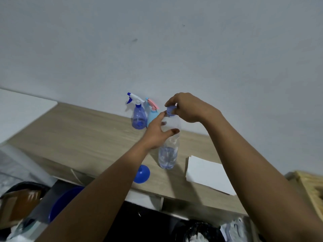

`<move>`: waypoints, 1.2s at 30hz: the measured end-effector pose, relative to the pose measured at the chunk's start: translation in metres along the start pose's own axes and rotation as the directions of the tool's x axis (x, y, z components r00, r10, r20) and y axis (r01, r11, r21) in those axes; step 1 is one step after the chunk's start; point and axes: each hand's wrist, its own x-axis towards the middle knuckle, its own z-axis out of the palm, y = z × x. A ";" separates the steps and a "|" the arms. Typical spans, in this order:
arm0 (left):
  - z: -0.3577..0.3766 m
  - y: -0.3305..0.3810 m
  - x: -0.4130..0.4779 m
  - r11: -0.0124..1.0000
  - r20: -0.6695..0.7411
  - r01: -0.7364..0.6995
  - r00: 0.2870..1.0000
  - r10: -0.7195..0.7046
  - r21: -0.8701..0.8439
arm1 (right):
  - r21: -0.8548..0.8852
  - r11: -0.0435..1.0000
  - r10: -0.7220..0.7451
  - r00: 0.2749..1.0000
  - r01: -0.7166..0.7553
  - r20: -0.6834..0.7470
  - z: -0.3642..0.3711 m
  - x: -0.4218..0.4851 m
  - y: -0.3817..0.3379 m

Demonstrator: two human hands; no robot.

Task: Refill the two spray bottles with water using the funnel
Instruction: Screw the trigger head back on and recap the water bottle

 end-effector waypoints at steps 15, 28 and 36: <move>0.005 -0.005 0.001 0.997 -0.032 0.075 0.997 -0.074 0.018 | 0.342 0.934 0.196 0.945 -0.099 -0.262 0.046 -0.003 0.011; 0.005 -0.003 -0.002 1.000 -0.031 -0.010 0.999 0.010 0.003 | 0.569 0.822 0.262 0.879 0.013 -0.399 0.074 -0.004 0.016; -0.021 -0.085 -0.045 0.976 -0.074 0.096 0.994 -0.083 0.197 | 0.785 0.607 0.512 0.815 -0.121 -0.271 0.177 -0.054 0.042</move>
